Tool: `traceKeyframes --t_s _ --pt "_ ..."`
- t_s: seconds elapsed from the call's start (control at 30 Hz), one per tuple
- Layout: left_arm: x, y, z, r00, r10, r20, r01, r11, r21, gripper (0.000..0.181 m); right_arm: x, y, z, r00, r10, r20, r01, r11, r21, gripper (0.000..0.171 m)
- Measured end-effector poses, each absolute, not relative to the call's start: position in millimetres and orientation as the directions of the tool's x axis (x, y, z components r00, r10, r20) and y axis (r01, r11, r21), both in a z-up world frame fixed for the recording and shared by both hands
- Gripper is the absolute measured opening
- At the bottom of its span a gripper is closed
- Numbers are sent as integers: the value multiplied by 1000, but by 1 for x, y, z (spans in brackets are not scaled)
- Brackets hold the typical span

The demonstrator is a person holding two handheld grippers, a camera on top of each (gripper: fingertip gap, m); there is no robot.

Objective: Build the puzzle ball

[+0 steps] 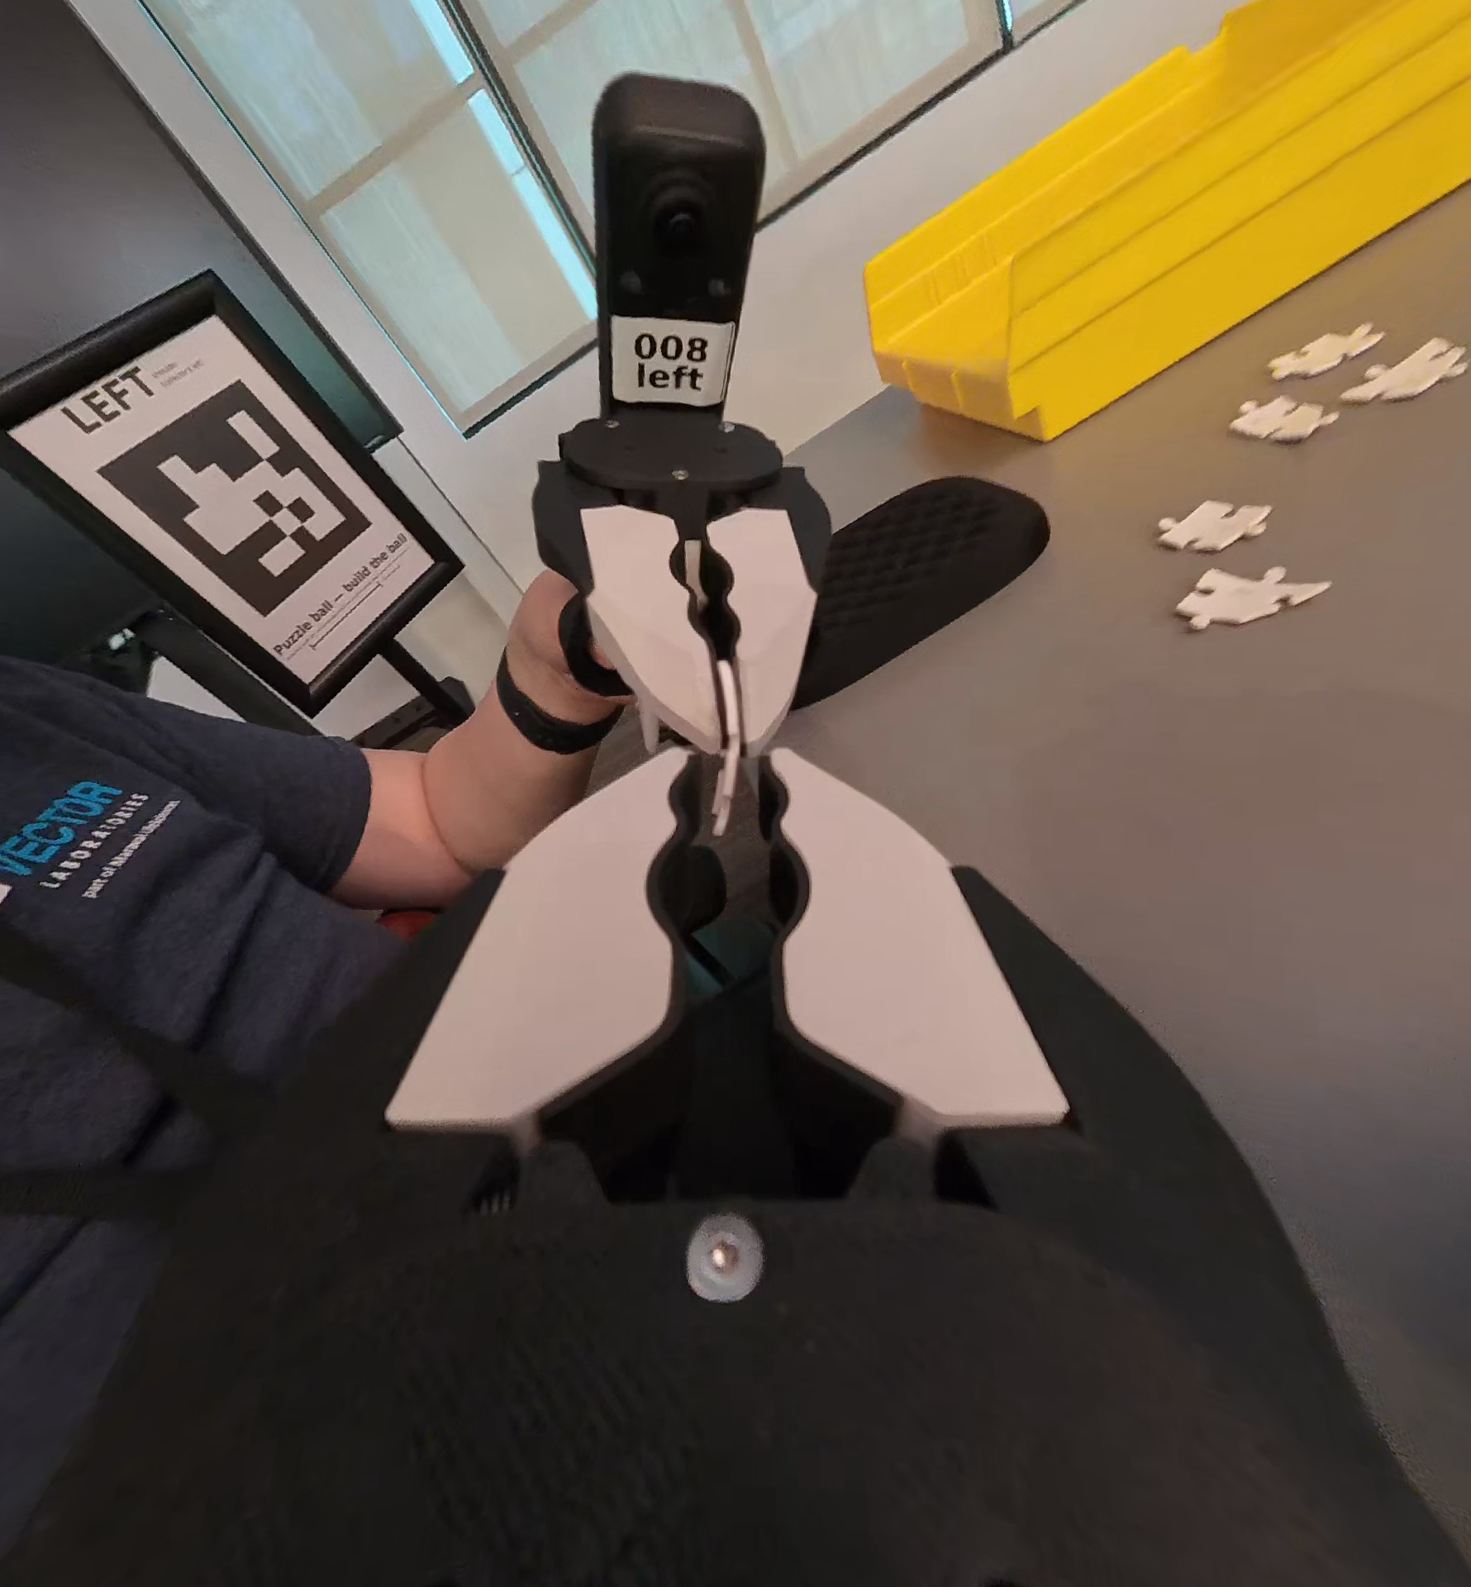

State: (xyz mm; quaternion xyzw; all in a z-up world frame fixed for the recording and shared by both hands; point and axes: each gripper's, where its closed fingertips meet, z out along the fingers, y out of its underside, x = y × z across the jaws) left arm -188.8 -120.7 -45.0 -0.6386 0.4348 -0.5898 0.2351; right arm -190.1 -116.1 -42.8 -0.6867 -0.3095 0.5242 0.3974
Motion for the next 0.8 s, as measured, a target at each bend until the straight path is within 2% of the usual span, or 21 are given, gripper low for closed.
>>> traceKeyframes --t_s 0.1,0.17,0.37,0.8 --pt "-182 -129 -48 -94 -836 540 -287 -497 -819 2 -188 -124 -46 240 831 -502 -4 -516 -857 13" --pt "-175 -135 -51 -110 -836 537 -298 -488 -820 2 -181 -128 -49 264 826 -498 -15 -512 -859 4" --pt "-150 -149 -59 -165 -838 520 -348 -444 -826 2 -156 -142 -57 291 782 -552 -49 -564 -825 4" --pt "-124 -143 -51 -236 -838 492 -333 -405 -851 3 -131 -135 -54 407 768 -494 -38 -527 -849 3"
